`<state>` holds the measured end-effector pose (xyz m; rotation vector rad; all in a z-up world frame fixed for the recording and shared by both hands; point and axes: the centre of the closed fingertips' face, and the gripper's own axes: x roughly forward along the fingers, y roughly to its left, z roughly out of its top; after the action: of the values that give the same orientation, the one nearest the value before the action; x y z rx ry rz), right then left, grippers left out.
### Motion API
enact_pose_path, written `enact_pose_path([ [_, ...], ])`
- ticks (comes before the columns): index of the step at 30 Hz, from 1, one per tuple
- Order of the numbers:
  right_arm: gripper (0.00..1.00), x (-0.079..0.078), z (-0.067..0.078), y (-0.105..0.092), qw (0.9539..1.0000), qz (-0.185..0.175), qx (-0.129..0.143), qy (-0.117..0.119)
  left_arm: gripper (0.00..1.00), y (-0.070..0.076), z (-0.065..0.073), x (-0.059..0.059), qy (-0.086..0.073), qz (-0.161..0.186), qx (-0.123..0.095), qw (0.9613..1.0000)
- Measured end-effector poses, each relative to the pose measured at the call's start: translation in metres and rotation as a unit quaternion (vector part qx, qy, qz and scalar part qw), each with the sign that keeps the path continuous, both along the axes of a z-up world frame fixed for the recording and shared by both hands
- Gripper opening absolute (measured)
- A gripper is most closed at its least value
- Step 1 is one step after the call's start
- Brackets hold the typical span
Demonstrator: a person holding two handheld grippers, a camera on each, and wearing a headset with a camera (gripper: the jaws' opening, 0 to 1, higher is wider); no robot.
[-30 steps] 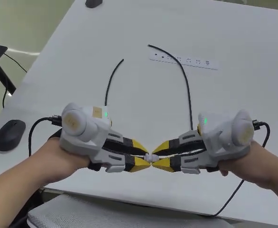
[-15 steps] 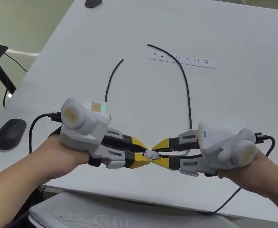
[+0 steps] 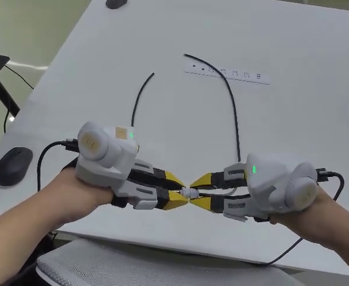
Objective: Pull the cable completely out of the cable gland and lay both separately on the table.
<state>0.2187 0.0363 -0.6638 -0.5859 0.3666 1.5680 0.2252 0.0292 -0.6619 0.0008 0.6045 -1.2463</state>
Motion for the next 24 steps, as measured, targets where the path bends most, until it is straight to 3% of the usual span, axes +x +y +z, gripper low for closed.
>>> enact_pose_path([
  [2, 0.09, 0.001, 0.0, -0.001, 0.9998, -0.007, 0.003, 0.016, 0.15, 0.0, 0.0, 0.0, -0.003, 0.0, 0.0, 1.0],
  [3, 0.09, 0.001, -0.001, -0.003, 0.9992, -0.019, 0.0, 0.036, 0.15, -0.001, 0.0, 0.0, -0.004, 0.0, 0.0, 1.0],
  [5, 0.09, 0.004, -0.001, -0.005, 0.999, -0.02, -0.002, 0.041, 0.15, -0.001, 0.003, 0.0, -0.005, 0.001, -0.004, 1.0],
  [6, 0.09, 0.003, 0.001, -0.006, 0.9981, -0.024, 0.004, 0.056, 0.15, -0.001, 0.004, 0.001, -0.009, 0.0, -0.005, 0.9999],
  [9, 0.15, 0.006, 0.009, -0.008, 0.992, -0.046, 0.031, 0.113, 0.15, 0.0, 0.004, 0.001, -0.014, -0.003, 0.0, 0.9999],
  [12, 0.17, 0.008, 0.013, -0.013, 0.9837, -0.055, 0.039, 0.167, 0.15, 0.0, 0.003, 0.001, -0.025, -0.007, 0.004, 0.9997],
  [14, 0.19, 0.007, 0.014, -0.014, 0.9723, -0.064, 0.045, 0.22, 0.15, 0.0, 0.003, 0.0, -0.03, -0.011, 0.006, 0.9995],
  [16, 0.19, 0.01, 0.013, -0.015, 0.9652, -0.066, 0.048, 0.249, 0.15, -0.001, 0.002, -0.002, -0.043, -0.02, 0.011, 0.9988],
  [17, 0.19, 0.006, 0.013, -0.016, 0.9535, -0.057, 0.05, 0.292, 0.15, -0.002, 0.001, -0.003, -0.047, -0.024, 0.014, 0.9985],
  [19, 0.21, 0.007, 0.012, -0.015, 0.9376, -0.059, 0.054, 0.338, 0.15, -0.003, 0.003, -0.004, -0.059, -0.032, 0.015, 0.9976],
  [22, 0.23, 0.005, 0.01, -0.012, 0.9271, -0.053, 0.055, 0.367, 0.15, -0.003, 0.003, -0.005, -0.067, -0.039, 0.018, 0.9968],
  [24, 0.22, 0.006, 0.006, -0.01, 0.9255, -0.052, 0.05, 0.372, 0.15, -0.003, 0.003, -0.004, -0.072, -0.04, 0.02, 0.9964],
])
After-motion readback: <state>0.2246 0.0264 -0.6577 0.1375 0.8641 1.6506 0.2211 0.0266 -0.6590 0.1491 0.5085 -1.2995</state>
